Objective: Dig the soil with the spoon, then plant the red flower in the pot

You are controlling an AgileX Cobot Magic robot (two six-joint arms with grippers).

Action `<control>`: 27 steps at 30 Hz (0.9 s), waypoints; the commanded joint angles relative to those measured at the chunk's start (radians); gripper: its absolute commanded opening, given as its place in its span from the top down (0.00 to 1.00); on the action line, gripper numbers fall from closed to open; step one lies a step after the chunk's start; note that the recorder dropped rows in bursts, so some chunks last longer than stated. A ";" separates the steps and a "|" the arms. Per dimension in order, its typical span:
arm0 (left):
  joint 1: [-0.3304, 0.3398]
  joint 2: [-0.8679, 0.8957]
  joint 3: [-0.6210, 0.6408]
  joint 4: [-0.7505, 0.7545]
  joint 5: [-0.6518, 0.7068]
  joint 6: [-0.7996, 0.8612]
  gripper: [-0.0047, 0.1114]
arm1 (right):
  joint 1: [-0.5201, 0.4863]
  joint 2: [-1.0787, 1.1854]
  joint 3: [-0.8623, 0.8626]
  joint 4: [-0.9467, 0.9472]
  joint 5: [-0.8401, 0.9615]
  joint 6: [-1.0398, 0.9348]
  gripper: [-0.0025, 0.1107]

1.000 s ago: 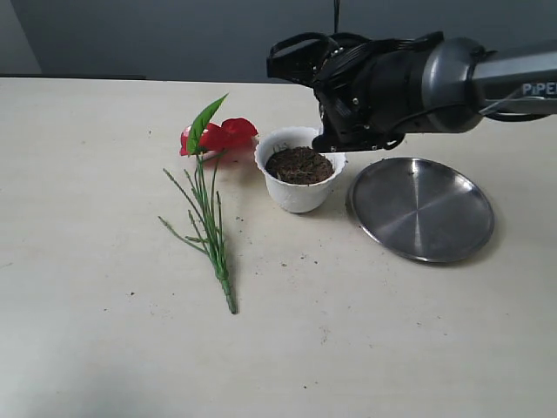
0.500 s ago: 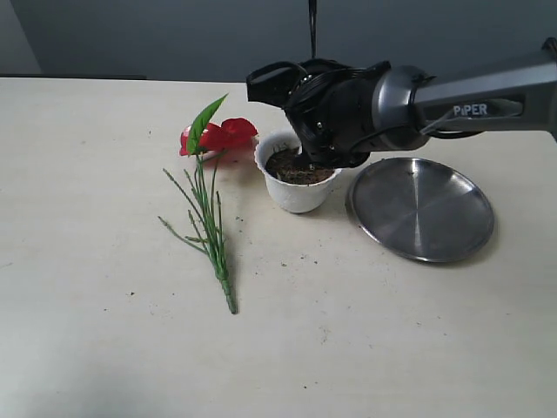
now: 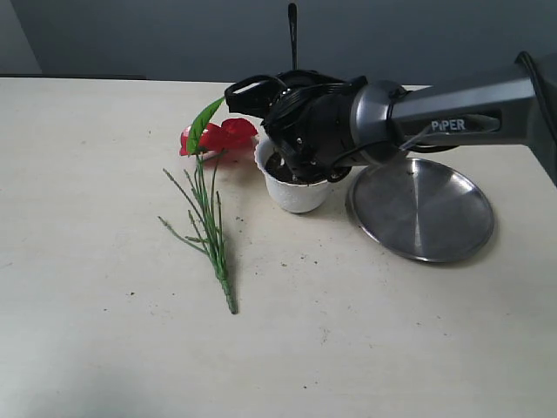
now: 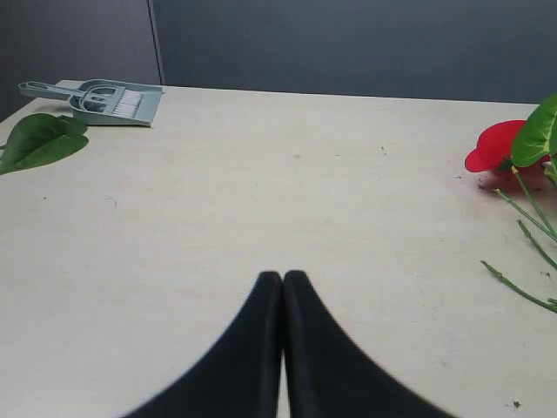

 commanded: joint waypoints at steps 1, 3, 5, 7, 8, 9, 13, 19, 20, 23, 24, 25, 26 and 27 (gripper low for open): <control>0.001 -0.005 0.005 -0.001 -0.006 0.001 0.96 | -0.006 0.005 -0.007 -0.012 0.020 0.001 0.98; 0.001 -0.005 0.005 -0.001 -0.006 0.001 0.96 | -0.006 0.015 -0.007 -0.012 0.020 0.001 0.98; 0.001 -0.005 0.005 -0.001 -0.006 0.001 0.96 | -0.006 0.032 -0.007 -0.012 0.020 0.001 0.98; 0.001 -0.005 0.005 -0.001 -0.006 0.001 0.96 | -0.006 0.045 -0.007 -0.012 0.020 0.001 0.98; 0.001 -0.005 0.005 -0.001 -0.006 0.001 0.96 | -0.006 0.049 -0.007 -0.012 0.020 0.001 0.98; 0.001 -0.005 0.005 -0.001 -0.006 0.001 0.96 | -0.006 0.052 -0.007 -0.012 0.020 0.001 0.98; 0.001 -0.005 0.005 -0.001 -0.006 0.001 0.96 | -0.006 0.054 -0.007 -0.012 0.020 0.017 0.98; 0.001 -0.005 0.005 -0.001 -0.006 0.001 0.96 | 0.004 0.054 -0.007 -0.004 0.038 0.017 0.98; 0.001 -0.005 0.005 -0.001 -0.006 0.001 0.96 | 0.007 0.054 -0.007 -0.004 0.040 0.017 0.98; 0.001 -0.005 0.005 -0.001 -0.006 0.001 0.96 | 0.015 0.054 -0.007 0.016 0.042 0.017 0.98; 0.001 -0.005 0.005 -0.001 -0.006 0.001 0.96 | 0.018 0.054 -0.007 0.020 0.042 0.017 0.98; 0.001 -0.005 0.005 -0.001 -0.006 0.001 0.96 | 0.020 0.054 -0.007 0.034 0.041 0.017 0.98; 0.001 -0.005 0.005 -0.001 -0.006 0.001 0.96 | 0.022 0.050 -0.007 0.048 0.041 0.017 0.98; 0.001 -0.005 0.005 -0.001 -0.006 0.001 0.96 | 0.026 0.046 -0.007 0.056 0.041 0.017 0.98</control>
